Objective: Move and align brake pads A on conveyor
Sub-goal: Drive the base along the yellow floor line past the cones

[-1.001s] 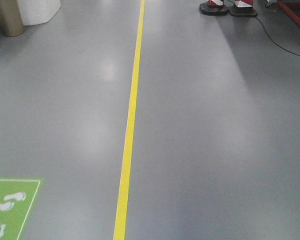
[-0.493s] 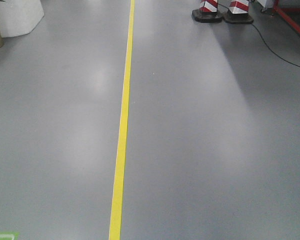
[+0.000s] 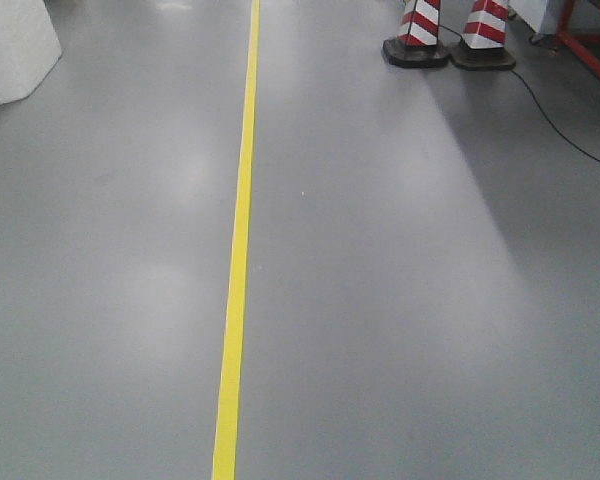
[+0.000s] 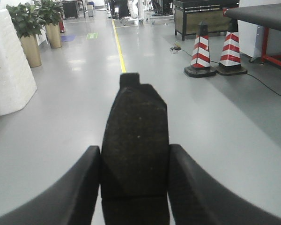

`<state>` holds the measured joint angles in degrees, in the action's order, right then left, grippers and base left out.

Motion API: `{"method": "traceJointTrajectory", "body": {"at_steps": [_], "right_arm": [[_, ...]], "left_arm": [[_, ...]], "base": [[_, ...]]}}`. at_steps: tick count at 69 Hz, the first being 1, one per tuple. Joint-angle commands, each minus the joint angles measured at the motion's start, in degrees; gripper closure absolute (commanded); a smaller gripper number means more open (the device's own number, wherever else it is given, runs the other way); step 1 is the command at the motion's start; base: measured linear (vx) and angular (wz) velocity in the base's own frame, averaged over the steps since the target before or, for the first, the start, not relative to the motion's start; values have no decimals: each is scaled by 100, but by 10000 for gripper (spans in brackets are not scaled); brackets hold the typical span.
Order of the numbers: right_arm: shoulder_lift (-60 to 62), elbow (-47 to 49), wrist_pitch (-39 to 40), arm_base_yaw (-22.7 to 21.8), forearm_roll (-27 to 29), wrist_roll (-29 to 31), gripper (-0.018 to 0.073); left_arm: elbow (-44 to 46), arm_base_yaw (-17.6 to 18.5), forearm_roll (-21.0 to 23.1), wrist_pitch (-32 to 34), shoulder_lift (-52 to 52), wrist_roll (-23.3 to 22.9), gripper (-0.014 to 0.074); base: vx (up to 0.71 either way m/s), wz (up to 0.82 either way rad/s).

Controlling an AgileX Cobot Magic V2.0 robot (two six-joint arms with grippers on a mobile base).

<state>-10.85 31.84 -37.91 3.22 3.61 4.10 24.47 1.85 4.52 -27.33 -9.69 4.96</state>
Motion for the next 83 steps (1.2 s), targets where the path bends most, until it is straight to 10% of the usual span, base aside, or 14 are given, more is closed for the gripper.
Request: {"method": "traceJointTrajectory", "body": {"at_steps": [1,83], "right_arm": [[-67,154,562,-20,-14,40,565],[-67,154,557,-20,-14,40,565]], "left_arm": [[170,16,58,534,-70,-4,602],[170,16,58,534,-70,-4,602]], "base": [[77,5],[82,3]]}}
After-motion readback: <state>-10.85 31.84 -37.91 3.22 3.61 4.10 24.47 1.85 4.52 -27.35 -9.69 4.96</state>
